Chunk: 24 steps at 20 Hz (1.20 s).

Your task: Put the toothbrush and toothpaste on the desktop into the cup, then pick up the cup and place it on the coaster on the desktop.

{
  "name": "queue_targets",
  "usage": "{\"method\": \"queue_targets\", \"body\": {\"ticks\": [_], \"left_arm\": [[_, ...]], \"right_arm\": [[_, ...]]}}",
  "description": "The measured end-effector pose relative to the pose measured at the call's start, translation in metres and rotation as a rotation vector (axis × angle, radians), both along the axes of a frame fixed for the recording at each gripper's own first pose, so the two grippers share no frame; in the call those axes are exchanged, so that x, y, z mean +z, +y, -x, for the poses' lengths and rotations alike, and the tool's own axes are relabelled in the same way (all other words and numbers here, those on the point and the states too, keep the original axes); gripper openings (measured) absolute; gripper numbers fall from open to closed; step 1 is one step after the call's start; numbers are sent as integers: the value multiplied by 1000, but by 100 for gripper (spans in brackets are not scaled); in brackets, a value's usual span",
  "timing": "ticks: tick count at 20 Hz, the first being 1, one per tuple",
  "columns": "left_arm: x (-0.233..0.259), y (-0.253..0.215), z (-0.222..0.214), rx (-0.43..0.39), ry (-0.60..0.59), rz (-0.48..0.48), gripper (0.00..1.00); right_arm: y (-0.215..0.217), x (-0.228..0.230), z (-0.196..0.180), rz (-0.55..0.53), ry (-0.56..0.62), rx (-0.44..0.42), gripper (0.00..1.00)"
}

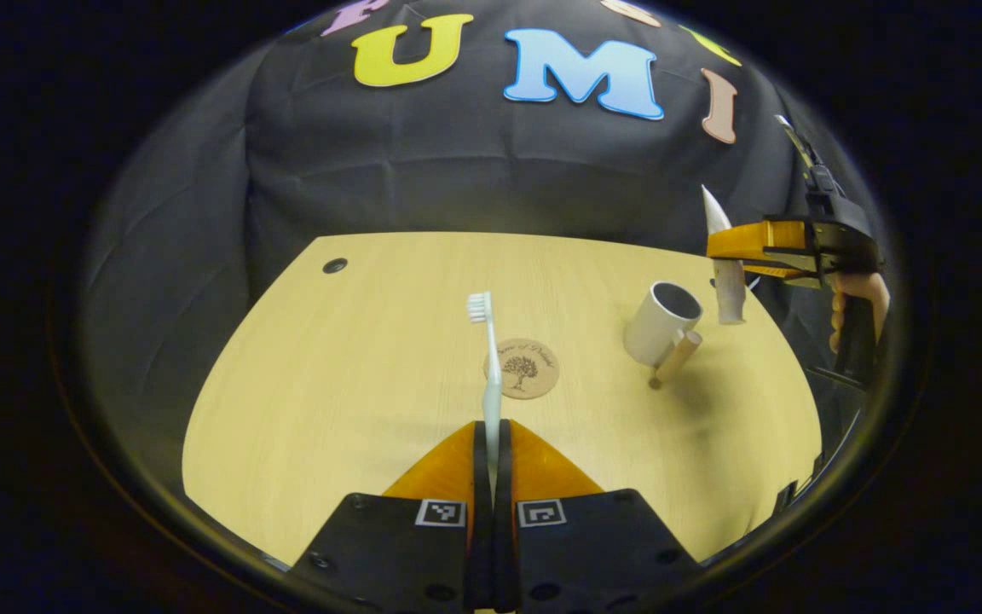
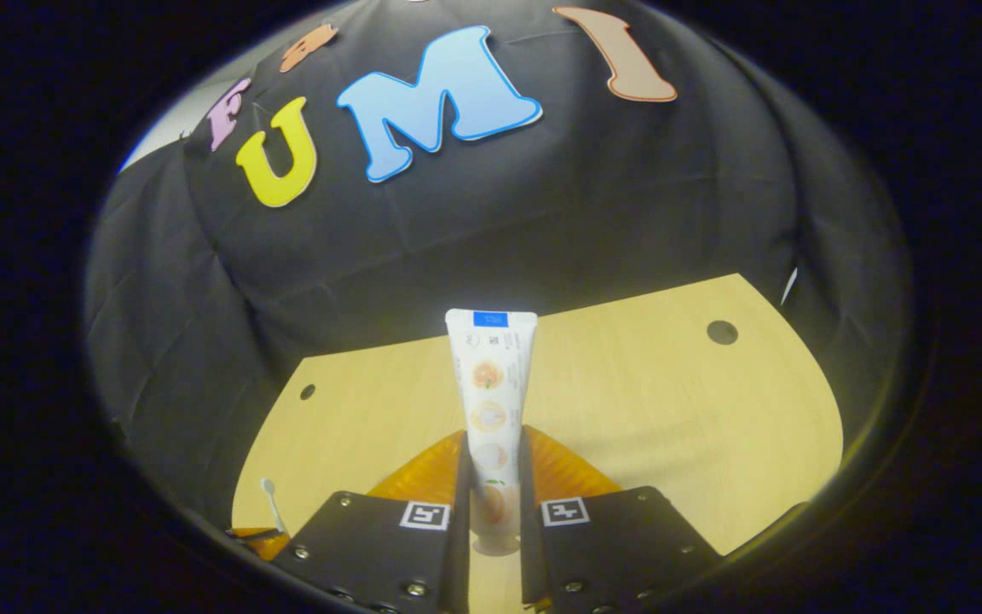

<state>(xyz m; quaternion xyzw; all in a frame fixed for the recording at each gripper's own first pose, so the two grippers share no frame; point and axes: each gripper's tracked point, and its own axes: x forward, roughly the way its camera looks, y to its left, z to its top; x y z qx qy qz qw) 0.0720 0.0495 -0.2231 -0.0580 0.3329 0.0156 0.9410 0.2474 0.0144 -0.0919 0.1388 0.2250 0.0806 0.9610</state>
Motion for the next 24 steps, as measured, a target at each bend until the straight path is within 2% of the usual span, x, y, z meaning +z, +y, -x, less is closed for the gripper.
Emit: {"method": "queue_targets", "body": {"ticks": [6, 10, 17, 22, 24], "left_arm": [[6, 16, 1, 30, 3, -13, 8], [7, 21, -5, 46, 12, -22, 8], [3, 23, -3, 67, 32, -14, 8], [7, 16, -10, 60, 32, -12, 8], [10, 10, -19, 54, 31, -11, 8]], "right_arm": [[0, -9, -40, -61, -22, -35, 24], [-8, -25, -58, -10, -37, -63, 24], [3, -48, -64, 61, -28, -38, 24], [5, -58, -54, 84, -1, -26, 33], [6, -63, -46, 102, 4, -16, 43]]}}
